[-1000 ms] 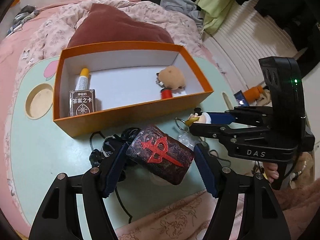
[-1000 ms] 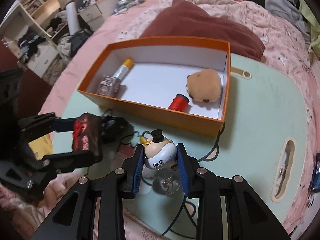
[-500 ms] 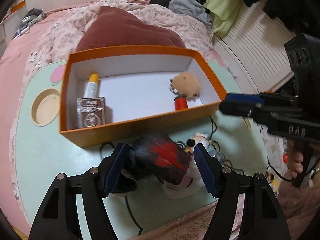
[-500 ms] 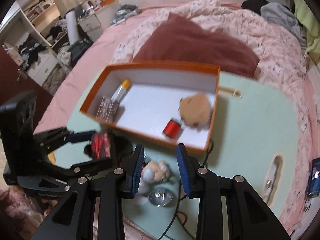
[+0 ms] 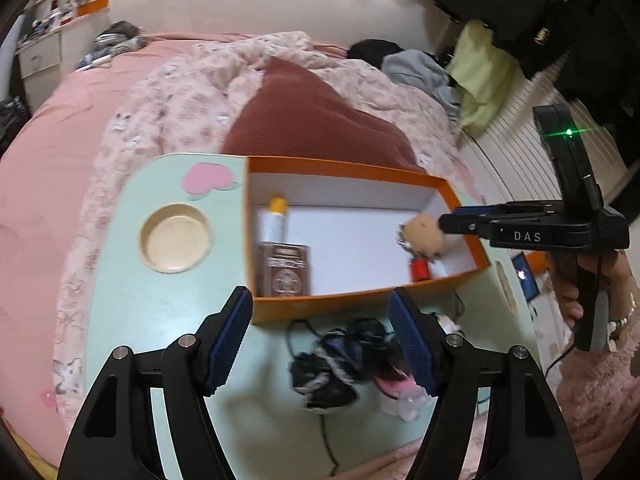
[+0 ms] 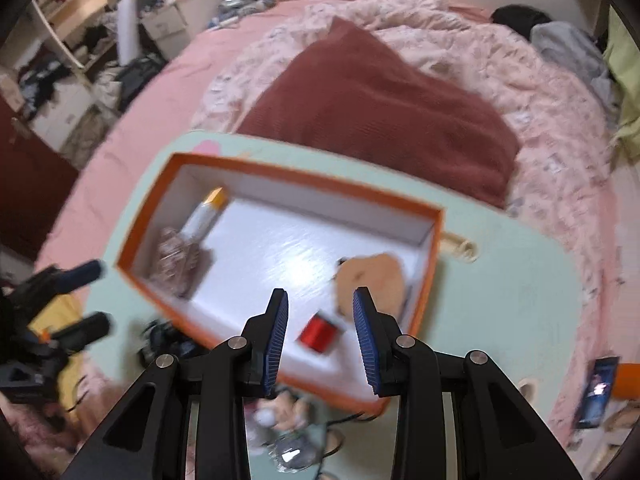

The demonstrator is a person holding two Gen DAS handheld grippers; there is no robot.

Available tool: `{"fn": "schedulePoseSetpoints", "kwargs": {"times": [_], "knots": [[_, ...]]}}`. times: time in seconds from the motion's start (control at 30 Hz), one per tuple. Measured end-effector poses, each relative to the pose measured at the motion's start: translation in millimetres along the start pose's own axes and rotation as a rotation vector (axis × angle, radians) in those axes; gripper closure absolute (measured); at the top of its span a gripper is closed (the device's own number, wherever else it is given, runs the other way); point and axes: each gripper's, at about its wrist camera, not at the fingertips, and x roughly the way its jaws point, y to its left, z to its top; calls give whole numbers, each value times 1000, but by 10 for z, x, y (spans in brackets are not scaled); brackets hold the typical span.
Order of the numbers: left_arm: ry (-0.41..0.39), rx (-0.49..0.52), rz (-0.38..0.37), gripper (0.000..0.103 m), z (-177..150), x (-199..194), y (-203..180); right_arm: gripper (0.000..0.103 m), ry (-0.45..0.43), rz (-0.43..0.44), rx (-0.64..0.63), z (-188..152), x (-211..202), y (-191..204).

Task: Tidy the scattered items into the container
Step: 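Carry the pouch out with the left tool while the right tool sets the duck on the tray, then grasp the tan plush bear with the right tool while the left tool grasps the brown card box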

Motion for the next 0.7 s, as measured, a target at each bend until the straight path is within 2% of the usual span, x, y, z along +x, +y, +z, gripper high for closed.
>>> {"fn": "schedulePoseSetpoints", "kwargs": {"times": [0.1, 0.27, 0.33, 0.43, 0.5, 0.53, 0.7], "knots": [[-2, -15, 3, 33, 10, 26, 91, 69, 13, -107, -43, 80, 80, 50], [-1, -20, -16, 33, -7, 67, 113, 61, 109, -148, -110, 156, 369, 140], [1, -19, -28, 33, -15, 75, 124, 58, 132, -218, -140, 171, 481, 155], [4, -30, -32, 33, -10, 93, 161, 53, 185, -273, -181, 172, 696, 191], [5, -37, -30, 33, 7, 107, 195, 55, 229, -284, -232, 149, 849, 268], [3, -41, -29, 33, 16, 109, 211, 64, 223, -267, -249, 136, 860, 301], [9, -48, -53, 33, 73, 88, 233, 70, 184, -212, -246, 139, 744, 346]]}}
